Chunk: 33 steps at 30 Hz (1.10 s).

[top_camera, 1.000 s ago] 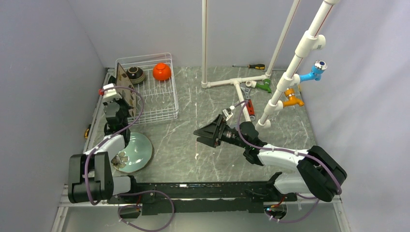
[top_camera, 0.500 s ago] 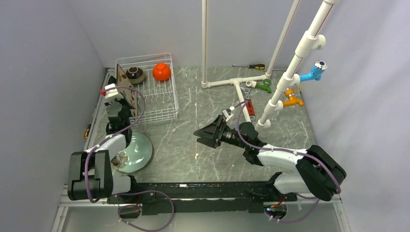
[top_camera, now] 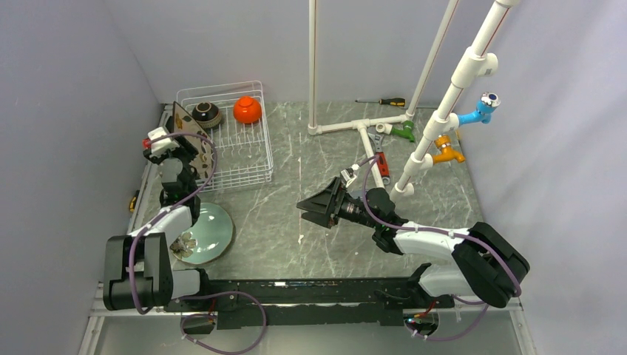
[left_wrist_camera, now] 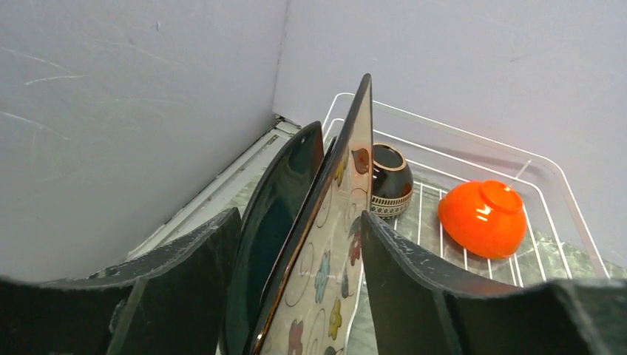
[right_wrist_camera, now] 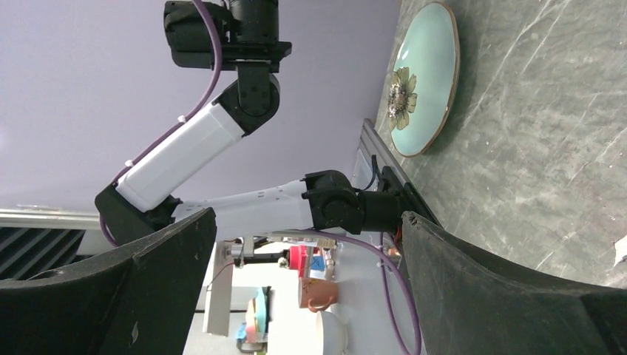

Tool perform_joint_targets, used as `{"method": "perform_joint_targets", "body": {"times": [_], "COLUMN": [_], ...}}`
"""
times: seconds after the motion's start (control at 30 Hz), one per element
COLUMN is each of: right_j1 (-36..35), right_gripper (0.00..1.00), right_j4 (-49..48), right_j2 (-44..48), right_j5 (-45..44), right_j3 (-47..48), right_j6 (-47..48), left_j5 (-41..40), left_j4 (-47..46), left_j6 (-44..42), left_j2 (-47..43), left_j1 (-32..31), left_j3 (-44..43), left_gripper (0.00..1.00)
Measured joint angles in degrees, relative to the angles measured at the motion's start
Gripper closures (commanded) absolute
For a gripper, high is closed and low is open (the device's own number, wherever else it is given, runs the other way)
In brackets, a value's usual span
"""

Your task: Load the mixed dishes into the dish rack

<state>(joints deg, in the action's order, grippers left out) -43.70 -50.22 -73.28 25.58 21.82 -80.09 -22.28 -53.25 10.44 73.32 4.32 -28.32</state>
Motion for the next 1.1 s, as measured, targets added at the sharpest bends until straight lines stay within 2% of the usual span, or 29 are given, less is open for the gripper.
{"method": "perform_joint_targets", "body": {"times": [0.1, 0.17, 0.37, 0.5, 0.63, 0.73, 0.87, 1.0, 1.1], "right_j1": [0.0, 0.0, 0.0, -1.1, -5.2, -10.6, -16.7, -16.2, -12.1], "right_gripper": [0.04, 0.04, 0.04, 0.04, 0.05, 0.05, 0.03, 0.01, 0.01], "right_j4": [0.0, 0.0, 1.2, 6.7, 21.2, 39.0, 60.7, 77.2, 85.4], "right_j2": [0.0, 0.0, 0.1, 1.6, 4.1, 4.7, 4.0, 2.2, -0.2], "right_j5": [0.0, 0.0, -0.2, -1.9, -7.8, -19.3, -40.0, -57.4, -64.1], "right_j3": [0.0, 0.0, 0.0, 0.5, 5.7, 15.3, 28.0, 31.2, 30.8], "right_j6": [0.0, 0.0, 1.1, 4.3, 12.1, 20.5, 27.1, 29.9, 32.4], "left_j5": [-1.2, -2.3, -4.4, -7.4, -12.4, -14.3, -15.0, -13.8, -12.6], "left_j4": [1.1, 2.5, 11.4, 18.8, 27.1, 31.0, 32.9, 34.9, 36.0], "left_j6": [0.0, 0.3, 2.2, 3.8, 4.5, 4.1, 3.6, 3.6, 3.6], "left_j2": [-0.9, -1.8, -6.5, -10.8, -14.4, -16.7, -19.4, -21.3, -21.5], "left_j1": [-0.3, -0.5, -0.7, -1.1, -2.3, -4.0, -6.9, -8.7, -9.8], "left_j3": [-0.3, -1.0, -5.2, -8.5, -12.5, -15.0, -15.7, -16.0, -16.7], "left_gripper": [0.09, 0.01, 0.01, 0.01, 0.01, 0.01, 0.01, 0.01, 0.01]}}
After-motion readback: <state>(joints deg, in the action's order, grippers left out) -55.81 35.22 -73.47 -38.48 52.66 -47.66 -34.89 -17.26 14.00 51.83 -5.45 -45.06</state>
